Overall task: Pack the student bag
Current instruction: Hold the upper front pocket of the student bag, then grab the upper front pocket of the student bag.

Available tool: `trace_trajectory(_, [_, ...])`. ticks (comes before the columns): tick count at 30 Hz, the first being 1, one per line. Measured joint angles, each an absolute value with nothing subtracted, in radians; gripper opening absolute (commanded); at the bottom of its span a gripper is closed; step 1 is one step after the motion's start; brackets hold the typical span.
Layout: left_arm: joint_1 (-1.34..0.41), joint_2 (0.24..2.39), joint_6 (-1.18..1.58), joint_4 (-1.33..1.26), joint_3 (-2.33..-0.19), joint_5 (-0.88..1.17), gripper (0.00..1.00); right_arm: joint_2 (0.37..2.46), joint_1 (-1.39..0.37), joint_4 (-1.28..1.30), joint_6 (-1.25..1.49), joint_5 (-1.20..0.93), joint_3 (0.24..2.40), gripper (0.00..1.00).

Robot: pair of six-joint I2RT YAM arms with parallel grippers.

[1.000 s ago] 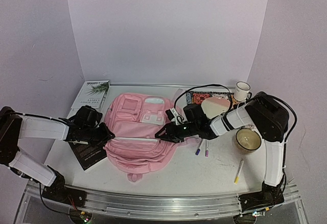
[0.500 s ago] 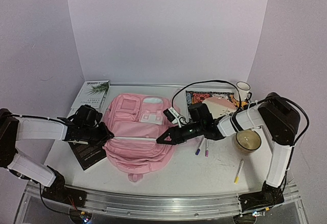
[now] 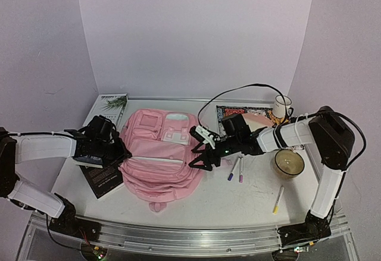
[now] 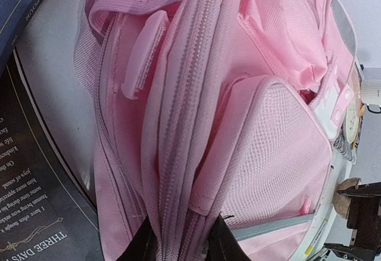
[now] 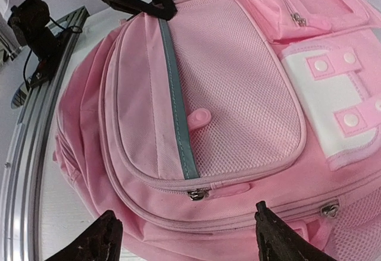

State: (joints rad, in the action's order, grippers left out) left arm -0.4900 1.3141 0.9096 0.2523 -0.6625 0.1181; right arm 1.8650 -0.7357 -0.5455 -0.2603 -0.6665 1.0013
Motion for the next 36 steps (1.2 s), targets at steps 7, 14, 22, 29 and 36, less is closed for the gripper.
trace_trajectory(7, [-0.490, 1.315, 0.885, 0.318, -0.723, 0.129, 0.00, 1.927, -0.738, -0.509, -0.431, -0.650, 1.097, 0.73])
trace_trajectory(14, [-0.490, 1.321, 0.870, 0.335, -0.736, 0.128, 0.00, 2.005, -0.746, -0.478, -0.476, -0.625, 1.127, 0.69])
trace_trajectory(22, [-0.490, 1.359, 0.853, 0.332, -0.736, 0.114, 0.00, 2.055, -0.760, -0.471, -0.479, -0.597, 1.161, 0.70])
trace_trajectory(29, [-0.485, 1.396, 0.822, 0.315, -0.736, 0.097, 0.00, 2.083, -0.772, -0.468, -0.488, -0.567, 1.193, 0.71])
trace_trajectory(36, [-0.483, 1.432, 0.800, 0.304, -0.736, 0.092, 0.00, 2.107, -0.780, -0.468, -0.501, -0.569, 1.213, 0.58])
